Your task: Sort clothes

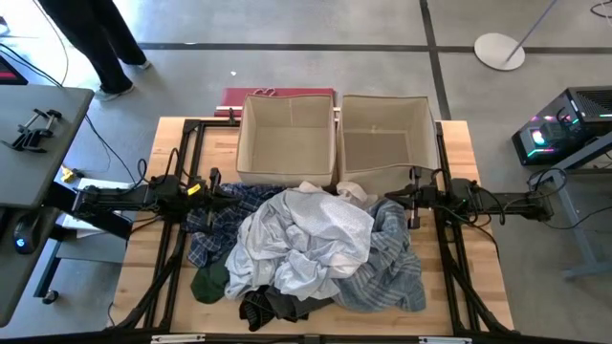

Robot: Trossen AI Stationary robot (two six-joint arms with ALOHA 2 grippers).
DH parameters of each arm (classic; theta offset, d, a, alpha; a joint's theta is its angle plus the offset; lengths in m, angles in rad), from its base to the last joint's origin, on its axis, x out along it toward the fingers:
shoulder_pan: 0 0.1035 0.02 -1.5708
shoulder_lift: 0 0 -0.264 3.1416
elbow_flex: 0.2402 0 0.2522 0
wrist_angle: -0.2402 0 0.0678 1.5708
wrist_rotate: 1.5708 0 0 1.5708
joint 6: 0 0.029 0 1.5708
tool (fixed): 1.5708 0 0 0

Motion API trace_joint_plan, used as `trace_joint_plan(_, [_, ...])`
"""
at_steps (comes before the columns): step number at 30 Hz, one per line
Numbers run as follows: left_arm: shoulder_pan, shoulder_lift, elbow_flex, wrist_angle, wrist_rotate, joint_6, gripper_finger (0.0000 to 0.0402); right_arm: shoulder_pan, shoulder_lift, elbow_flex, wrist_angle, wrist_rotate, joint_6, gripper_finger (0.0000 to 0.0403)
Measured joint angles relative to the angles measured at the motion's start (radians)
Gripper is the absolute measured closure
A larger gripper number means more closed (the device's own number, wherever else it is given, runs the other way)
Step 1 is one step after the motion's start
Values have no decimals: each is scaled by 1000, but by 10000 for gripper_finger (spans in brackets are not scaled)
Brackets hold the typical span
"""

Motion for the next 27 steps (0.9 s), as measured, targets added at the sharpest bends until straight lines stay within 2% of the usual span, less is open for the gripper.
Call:
trace_joint_plan(13, [0, 0, 0, 15, 0, 0, 401, 0, 0, 0, 0, 0, 2, 402])
trace_joint_plan(14, [0, 0, 0, 28, 0, -2, 401, 0, 0, 0, 4, -2, 35, 402])
trace_joint_plan(16, [0, 0, 0, 62, 0, -34, 402, 2, 0, 0, 46, -42, 264, 402])
trace_joint_plan(19, [0, 0, 0, 130, 0, -87, 401, 0, -1, 0, 185, -48, 478, 402])
trace_joint_plan(24, [0, 0, 0, 202, -1, -124, 402, 0, 4, 3, 462, 20, 742, 402])
trace_joint_plan(27, [0, 1, 0, 208, -5, -124, 401, 4, 35, 45, 496, -68, 756, 402])
